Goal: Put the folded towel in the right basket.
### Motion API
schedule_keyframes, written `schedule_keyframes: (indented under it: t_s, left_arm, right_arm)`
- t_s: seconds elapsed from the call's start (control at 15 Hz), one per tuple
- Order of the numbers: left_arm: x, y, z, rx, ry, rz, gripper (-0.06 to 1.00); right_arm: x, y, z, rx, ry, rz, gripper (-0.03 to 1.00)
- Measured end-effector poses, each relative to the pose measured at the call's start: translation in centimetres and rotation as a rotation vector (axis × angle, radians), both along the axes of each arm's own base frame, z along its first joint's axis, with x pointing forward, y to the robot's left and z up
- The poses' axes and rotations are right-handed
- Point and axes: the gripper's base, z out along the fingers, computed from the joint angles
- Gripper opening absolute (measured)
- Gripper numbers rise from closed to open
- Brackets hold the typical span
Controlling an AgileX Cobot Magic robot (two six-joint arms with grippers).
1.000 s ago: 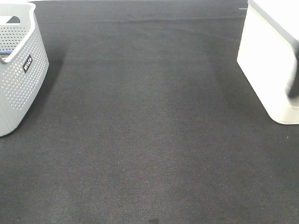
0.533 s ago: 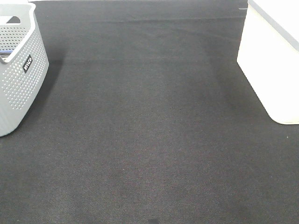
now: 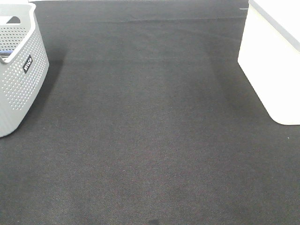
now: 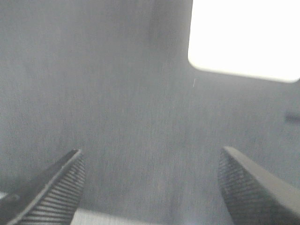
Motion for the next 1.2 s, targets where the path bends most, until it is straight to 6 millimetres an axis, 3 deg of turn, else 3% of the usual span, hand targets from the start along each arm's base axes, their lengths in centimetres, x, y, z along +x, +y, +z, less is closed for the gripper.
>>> schedule_keyframes:
  t_s: [1.2]
  left_arm:
    - [0.0,0.0,0.0,0.0,0.0,0.0,0.97]
  right_arm:
    - [-0.26,-0.09,-0.06,0.002,-0.017,-0.052,0.74]
